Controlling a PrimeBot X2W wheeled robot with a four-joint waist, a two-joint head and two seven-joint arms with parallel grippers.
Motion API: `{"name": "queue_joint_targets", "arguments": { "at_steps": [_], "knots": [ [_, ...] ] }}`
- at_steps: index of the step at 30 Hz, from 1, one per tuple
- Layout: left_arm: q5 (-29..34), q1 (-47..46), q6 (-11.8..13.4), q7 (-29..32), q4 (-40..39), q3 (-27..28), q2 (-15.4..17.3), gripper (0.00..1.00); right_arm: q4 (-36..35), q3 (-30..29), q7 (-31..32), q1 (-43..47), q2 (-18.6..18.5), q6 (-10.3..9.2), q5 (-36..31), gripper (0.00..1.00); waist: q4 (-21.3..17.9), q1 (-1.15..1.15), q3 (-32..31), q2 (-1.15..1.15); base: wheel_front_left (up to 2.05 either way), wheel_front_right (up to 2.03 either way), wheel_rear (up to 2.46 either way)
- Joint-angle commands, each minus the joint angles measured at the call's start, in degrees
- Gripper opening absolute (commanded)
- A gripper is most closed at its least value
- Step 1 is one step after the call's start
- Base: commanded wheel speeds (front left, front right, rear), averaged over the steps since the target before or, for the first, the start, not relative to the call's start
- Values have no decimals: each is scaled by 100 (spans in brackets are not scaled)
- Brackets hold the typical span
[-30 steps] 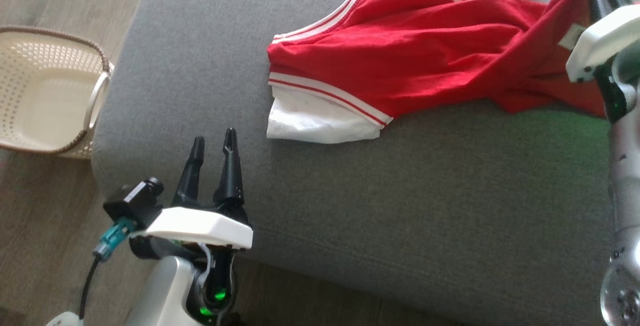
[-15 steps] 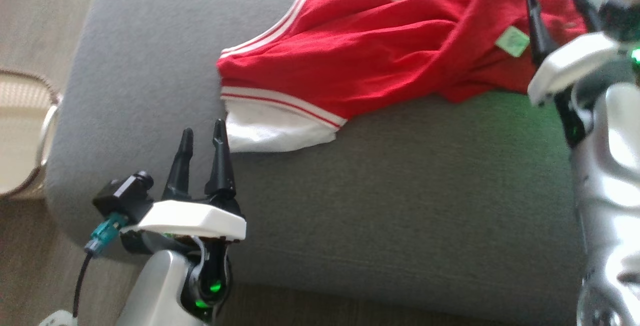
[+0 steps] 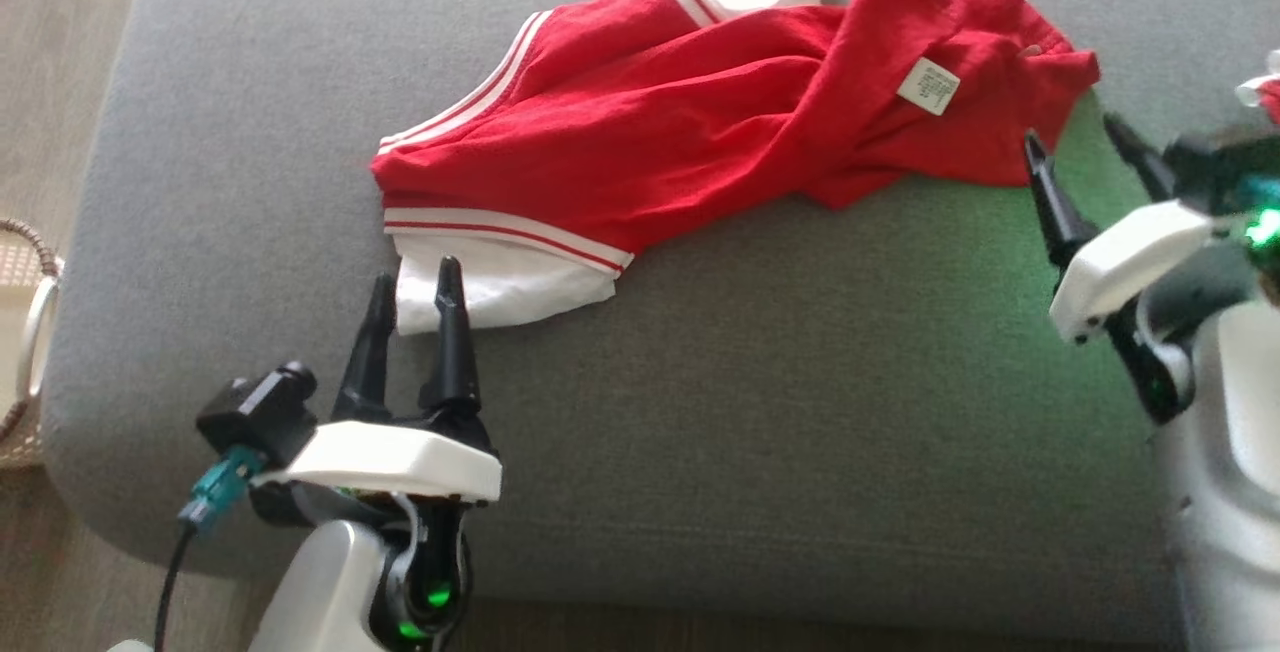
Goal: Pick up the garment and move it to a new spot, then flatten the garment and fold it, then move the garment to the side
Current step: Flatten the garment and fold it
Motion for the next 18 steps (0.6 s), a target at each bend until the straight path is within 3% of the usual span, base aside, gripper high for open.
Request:
{"name": "queue_joint_targets", "arguments": {
  "at_steps": [1, 5, 18],
  "knots": [
    [15, -49, 31, -30, -207, 141, 43, 100, -242, 158, 69, -261, -98, -2, 71, 100, 76, 0, 39, 0, 0, 0, 0],
    [-40, -95, 27, -30, -215, -8, 43, 100, -51, 213, 425, -729, -329, -2, 389, 100, 316, 0, 143, 0, 0, 0, 0],
    [-282, -225, 41, -30, -199, -417, 43, 100, 1702, 372, 1717, -2192, -1169, -2, 1800, 100, 1094, 0, 497, 0, 0, 0, 0]
  ]
}}
